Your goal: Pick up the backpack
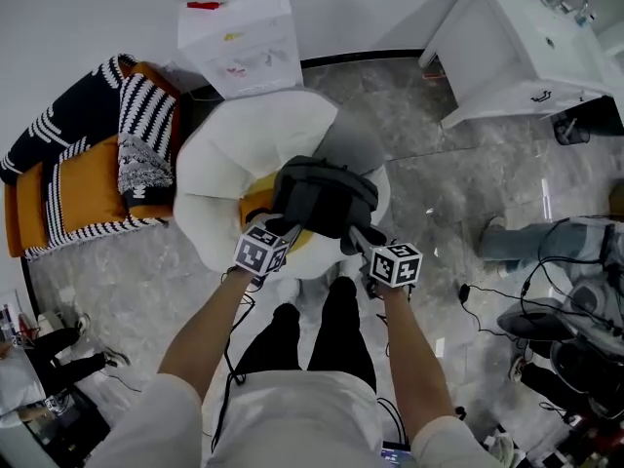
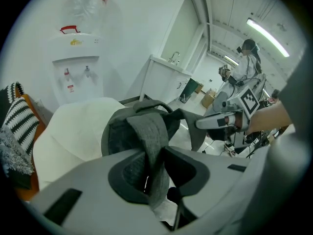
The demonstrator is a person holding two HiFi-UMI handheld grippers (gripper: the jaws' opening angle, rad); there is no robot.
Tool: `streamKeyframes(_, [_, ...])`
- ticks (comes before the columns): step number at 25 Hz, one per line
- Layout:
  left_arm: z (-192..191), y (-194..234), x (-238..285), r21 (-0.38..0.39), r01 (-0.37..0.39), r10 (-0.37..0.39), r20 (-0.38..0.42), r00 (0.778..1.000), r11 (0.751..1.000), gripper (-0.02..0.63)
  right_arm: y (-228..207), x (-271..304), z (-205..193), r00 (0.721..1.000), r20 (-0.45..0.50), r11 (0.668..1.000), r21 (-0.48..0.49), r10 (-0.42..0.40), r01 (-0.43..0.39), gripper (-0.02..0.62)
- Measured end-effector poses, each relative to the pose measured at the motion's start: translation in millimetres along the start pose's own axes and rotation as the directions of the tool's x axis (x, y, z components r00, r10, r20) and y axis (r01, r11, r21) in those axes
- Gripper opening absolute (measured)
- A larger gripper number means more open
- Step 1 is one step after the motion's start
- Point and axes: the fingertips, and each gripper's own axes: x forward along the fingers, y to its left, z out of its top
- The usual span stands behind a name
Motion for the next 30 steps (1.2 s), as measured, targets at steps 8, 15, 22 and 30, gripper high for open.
streamKeyframes(8, [1.8, -2.8, -24.2, 0.022, 0.017, -0.018, 0.011, 1.0, 1.0, 0.084, 21.5, -9.3, 3.4, 1.0, 0.007, 1.0, -0.018, -0.02, 0.02, 0.067])
streamKeyframes(15, [12.9, 6.1, -52.4, 0.053, 0.014, -0.017, 0.053, 0.998, 0.999, 0.081, 48.9, -8.7, 20.9, 0.999, 0.035, 0.998, -0.052, -0.029, 0.031, 0.066])
streamKeyframes(22, [29.7, 17.2, -77.5, 0.067, 0.004, -0.011, 0.105, 0.994, 0.998, 0.078, 76.6, -8.2, 33.6, 0.997, 0.077, 0.997, -0.064, -0.032, 0.036, 0.063])
streamKeyframes(30, [39.2, 21.2, -115.1, 0.121, 0.022, -0.042, 0.161, 0.986, 0.992, 0.077, 112.8, -17.1, 50.6, 0.99, 0.134, 0.992, -0.111, -0.038, 0.053, 0.06])
